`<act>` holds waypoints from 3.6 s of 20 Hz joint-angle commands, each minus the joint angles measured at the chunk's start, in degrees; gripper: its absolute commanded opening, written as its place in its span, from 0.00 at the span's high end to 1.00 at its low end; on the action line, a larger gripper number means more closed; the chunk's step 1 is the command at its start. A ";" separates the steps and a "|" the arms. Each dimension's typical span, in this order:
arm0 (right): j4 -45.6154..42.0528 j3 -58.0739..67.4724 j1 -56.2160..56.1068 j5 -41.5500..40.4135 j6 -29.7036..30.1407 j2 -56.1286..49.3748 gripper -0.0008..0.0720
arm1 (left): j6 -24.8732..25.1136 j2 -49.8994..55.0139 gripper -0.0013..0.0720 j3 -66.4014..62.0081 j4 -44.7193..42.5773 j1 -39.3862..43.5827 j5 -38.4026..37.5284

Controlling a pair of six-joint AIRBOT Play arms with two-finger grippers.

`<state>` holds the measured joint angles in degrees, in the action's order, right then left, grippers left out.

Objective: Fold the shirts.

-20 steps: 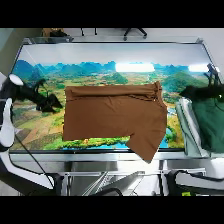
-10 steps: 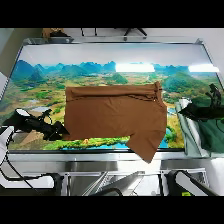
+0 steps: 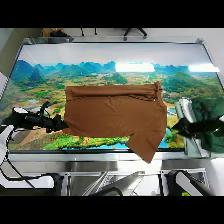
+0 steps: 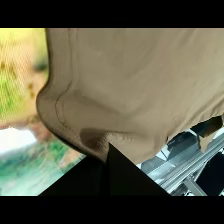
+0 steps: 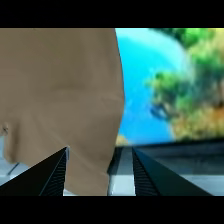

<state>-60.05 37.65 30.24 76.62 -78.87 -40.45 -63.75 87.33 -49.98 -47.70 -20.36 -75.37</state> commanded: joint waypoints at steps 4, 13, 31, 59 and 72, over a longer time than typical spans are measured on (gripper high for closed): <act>9.75 -18.01 -0.02 -10.29 9.62 -0.09 0.36 | 0.68 0.02 0.96 -0.52 0.70 -0.04 0.11; 32.50 -20.39 -0.09 -15.06 27.30 -7.23 0.46 | 0.68 0.02 0.96 -0.55 0.72 -0.04 0.15; 17.16 -14.67 2.38 -8.28 12.66 13.79 0.96 | -11.34 -16.06 0.97 7.32 -16.59 -9.27 -6.82; 27.98 28.76 -7.28 -19.67 35.47 -38.12 0.10 | -22.97 22.14 0.02 -59.98 -16.68 8.68 -11.74; 29.77 28.81 -16.79 -17.64 37.16 -44.96 0.75 | -22.64 22.34 0.02 -62.29 -16.70 22.91 -8.70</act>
<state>-31.09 66.37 14.85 59.51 -42.81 -85.21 -86.52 109.54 -112.20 -64.36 -1.65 -86.46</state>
